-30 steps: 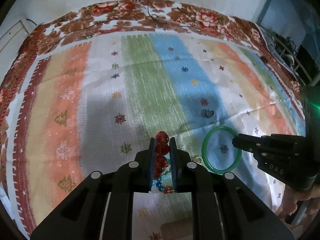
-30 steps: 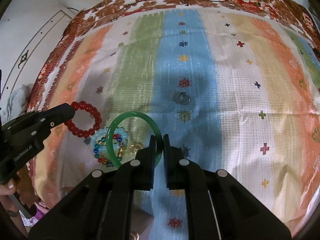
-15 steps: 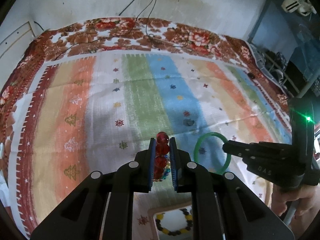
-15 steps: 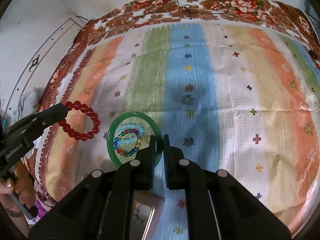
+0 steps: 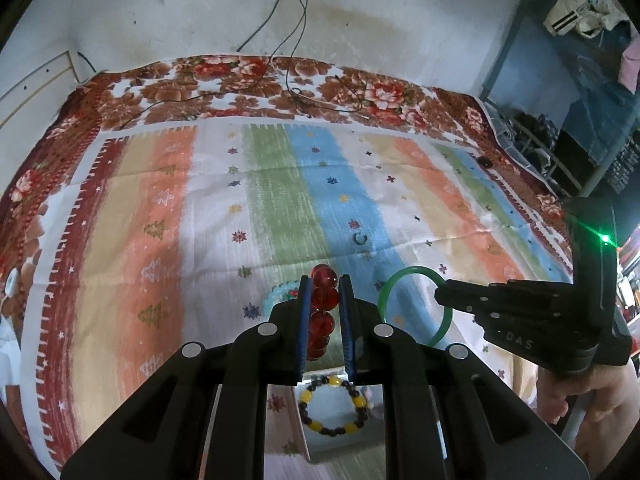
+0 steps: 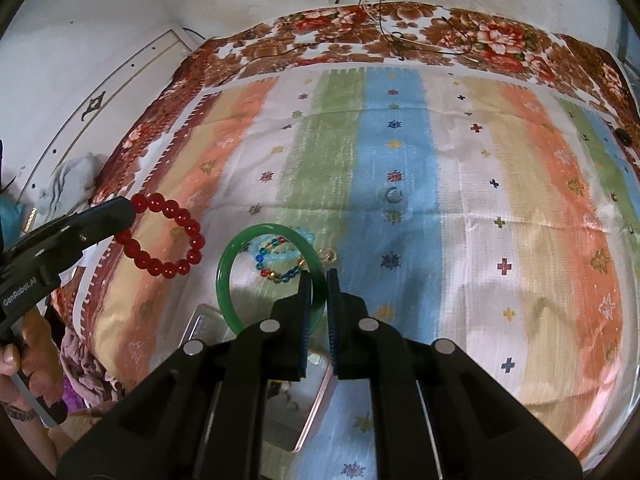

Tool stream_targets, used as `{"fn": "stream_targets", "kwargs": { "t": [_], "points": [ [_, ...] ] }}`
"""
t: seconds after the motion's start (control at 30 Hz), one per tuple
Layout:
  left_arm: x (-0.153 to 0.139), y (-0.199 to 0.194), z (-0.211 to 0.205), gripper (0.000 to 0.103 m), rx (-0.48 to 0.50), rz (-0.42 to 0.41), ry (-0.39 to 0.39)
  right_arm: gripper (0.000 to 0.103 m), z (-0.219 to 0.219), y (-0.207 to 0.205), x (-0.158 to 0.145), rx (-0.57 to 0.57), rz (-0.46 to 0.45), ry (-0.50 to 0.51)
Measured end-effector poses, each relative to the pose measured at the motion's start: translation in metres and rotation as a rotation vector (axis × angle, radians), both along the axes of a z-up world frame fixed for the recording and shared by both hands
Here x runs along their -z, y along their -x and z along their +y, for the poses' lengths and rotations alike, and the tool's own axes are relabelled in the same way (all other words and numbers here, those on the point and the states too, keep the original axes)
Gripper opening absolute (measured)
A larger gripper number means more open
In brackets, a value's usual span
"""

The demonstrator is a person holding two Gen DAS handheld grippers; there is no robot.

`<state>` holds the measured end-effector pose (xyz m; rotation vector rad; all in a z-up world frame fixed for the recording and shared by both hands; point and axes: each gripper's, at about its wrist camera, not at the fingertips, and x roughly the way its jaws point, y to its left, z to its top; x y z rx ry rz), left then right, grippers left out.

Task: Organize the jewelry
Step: 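Carry red bracelet and jade bangle over the tin box with both tools, then open left tool releasing red bracelet in box while right tool releases jade bangle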

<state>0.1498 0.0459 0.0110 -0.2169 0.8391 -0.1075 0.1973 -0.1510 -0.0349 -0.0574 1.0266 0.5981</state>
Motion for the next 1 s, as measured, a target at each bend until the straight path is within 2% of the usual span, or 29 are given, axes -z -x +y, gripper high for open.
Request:
{"fn": "stream_targets", "kwargs": {
  "t": [0.23, 0.6, 1.0],
  "points": [
    [-0.001, 0.026, -0.011, 0.013, 0.019, -0.013, -0.003, 0.009, -0.002, 0.022, 0.000, -0.018, -0.007, 0.006],
    [0.014, 0.053, -0.030, 0.013, 0.053, 0.014, -0.010, 0.009, -0.003, 0.056, 0.003, -0.067, -0.015, 0.019],
    [0.022, 0.062, -0.033, 0.013, 0.043, 0.036, -0.018, 0.010, 0.001, 0.059, 0.017, -0.098, 0.003, 0.059]
  ]
}}
